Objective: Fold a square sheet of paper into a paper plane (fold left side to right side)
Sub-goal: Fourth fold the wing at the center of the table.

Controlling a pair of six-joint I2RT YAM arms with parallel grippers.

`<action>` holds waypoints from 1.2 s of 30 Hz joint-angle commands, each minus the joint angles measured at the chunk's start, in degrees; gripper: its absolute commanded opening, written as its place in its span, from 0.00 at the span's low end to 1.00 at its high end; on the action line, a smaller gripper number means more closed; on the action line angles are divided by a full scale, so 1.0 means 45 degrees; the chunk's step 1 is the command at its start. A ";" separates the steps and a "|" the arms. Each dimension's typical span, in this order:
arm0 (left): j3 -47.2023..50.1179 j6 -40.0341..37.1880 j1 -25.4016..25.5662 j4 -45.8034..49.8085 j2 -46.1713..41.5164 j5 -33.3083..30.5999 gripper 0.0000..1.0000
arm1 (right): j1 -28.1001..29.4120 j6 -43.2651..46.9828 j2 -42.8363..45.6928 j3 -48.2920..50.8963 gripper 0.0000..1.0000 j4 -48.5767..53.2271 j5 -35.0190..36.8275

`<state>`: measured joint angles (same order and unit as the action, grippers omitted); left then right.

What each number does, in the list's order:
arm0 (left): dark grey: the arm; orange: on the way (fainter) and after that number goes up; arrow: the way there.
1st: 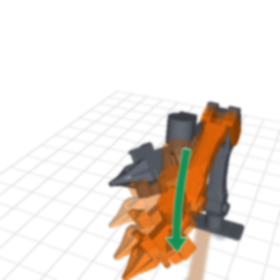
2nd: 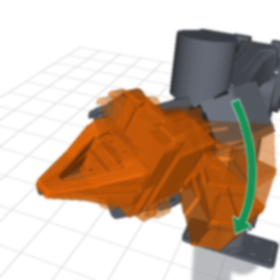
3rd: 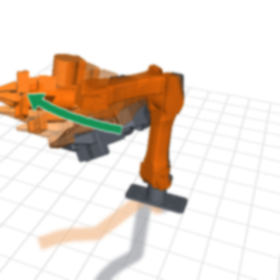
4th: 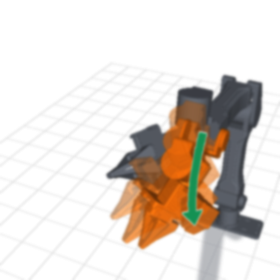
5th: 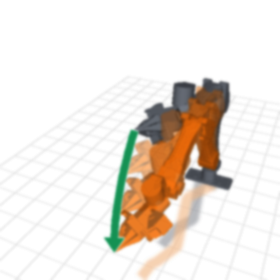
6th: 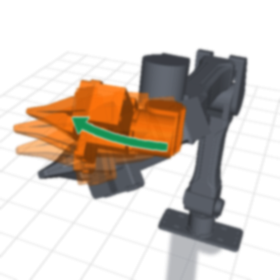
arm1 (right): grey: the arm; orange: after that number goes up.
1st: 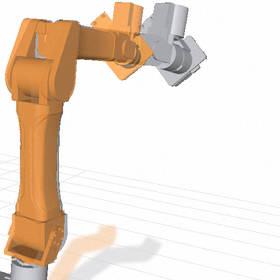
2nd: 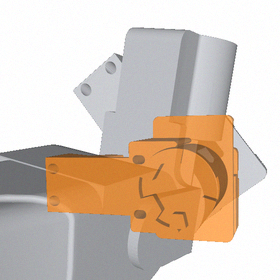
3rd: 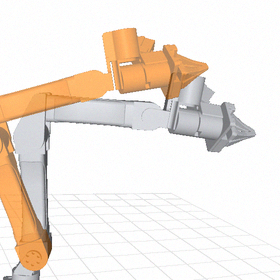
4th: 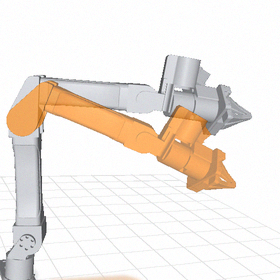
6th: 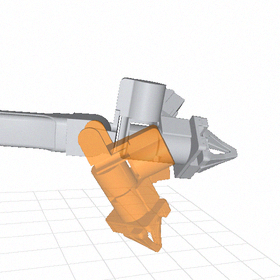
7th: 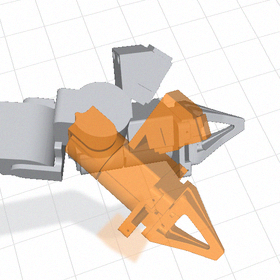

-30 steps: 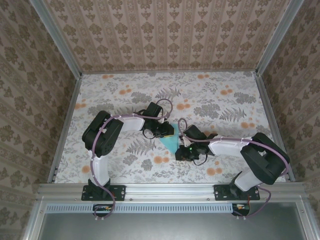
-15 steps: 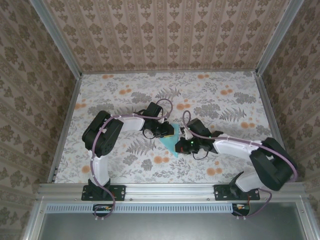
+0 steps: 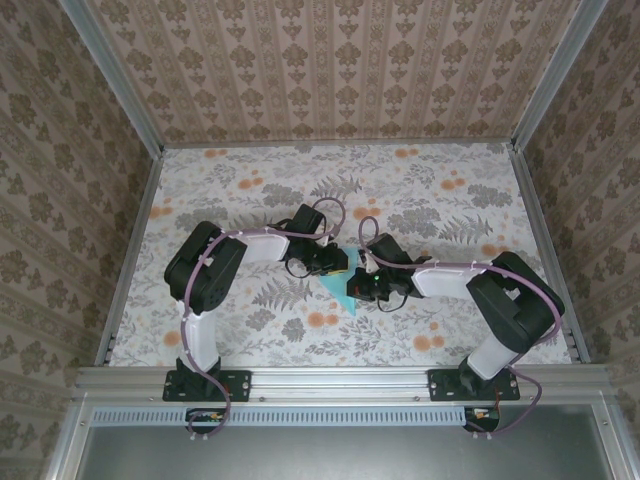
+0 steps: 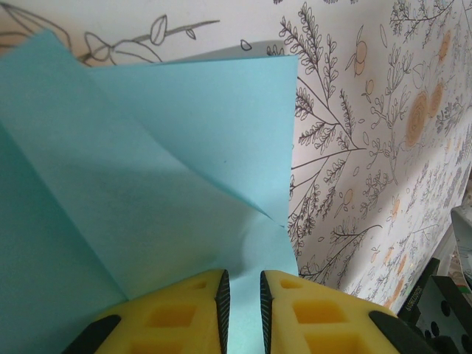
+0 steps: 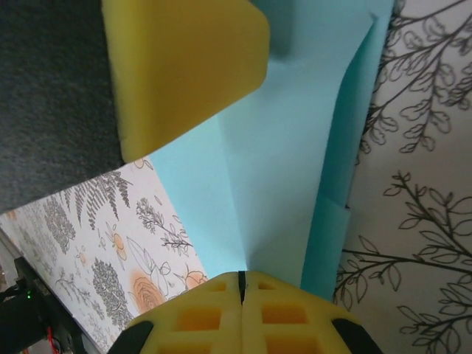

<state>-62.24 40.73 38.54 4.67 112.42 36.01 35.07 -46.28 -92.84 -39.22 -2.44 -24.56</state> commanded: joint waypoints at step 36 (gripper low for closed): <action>0.3171 0.0324 0.0735 -0.2955 -0.2477 0.0592 0.17 | 0.0234 0.1222 -0.1167 -0.0016 0.00 0.3412 0.1880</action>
<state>-47.97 40.73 41.32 -5.08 100.05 36.82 35.57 -41.93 -94.59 -41.08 2.96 -22.72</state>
